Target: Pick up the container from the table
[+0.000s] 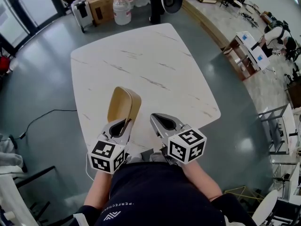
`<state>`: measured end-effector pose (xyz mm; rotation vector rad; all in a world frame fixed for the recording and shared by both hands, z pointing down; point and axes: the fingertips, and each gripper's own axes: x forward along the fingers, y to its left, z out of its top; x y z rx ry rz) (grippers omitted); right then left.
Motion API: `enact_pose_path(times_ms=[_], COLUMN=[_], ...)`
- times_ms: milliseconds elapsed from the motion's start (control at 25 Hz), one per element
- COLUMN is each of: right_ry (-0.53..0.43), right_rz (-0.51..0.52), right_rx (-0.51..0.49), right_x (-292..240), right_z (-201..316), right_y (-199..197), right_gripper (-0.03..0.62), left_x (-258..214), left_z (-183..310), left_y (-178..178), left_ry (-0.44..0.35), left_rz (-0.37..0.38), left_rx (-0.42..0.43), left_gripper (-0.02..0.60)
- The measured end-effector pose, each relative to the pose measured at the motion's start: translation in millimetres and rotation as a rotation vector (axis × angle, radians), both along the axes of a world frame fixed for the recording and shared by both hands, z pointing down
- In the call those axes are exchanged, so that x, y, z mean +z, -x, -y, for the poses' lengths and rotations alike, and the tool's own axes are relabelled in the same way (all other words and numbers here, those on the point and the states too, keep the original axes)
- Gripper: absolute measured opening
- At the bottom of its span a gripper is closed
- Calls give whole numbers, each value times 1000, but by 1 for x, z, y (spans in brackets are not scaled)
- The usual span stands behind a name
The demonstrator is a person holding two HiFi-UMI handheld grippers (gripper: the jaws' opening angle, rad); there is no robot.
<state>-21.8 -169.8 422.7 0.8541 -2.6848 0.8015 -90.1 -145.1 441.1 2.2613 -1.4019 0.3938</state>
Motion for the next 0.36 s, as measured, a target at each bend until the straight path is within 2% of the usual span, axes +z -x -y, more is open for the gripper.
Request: enact_pose_path(times_ms=[360], right_ry=[-6], right_rz=[-7], right_rx=[-17], right_x=[1], right_z=[0], right_y=[1], right_gripper=[0], left_x=[2], left_z=[-2], left_y=[2], left_ry=[3], left_rz=[1], left_rx=[-19], left_gripper=[26])
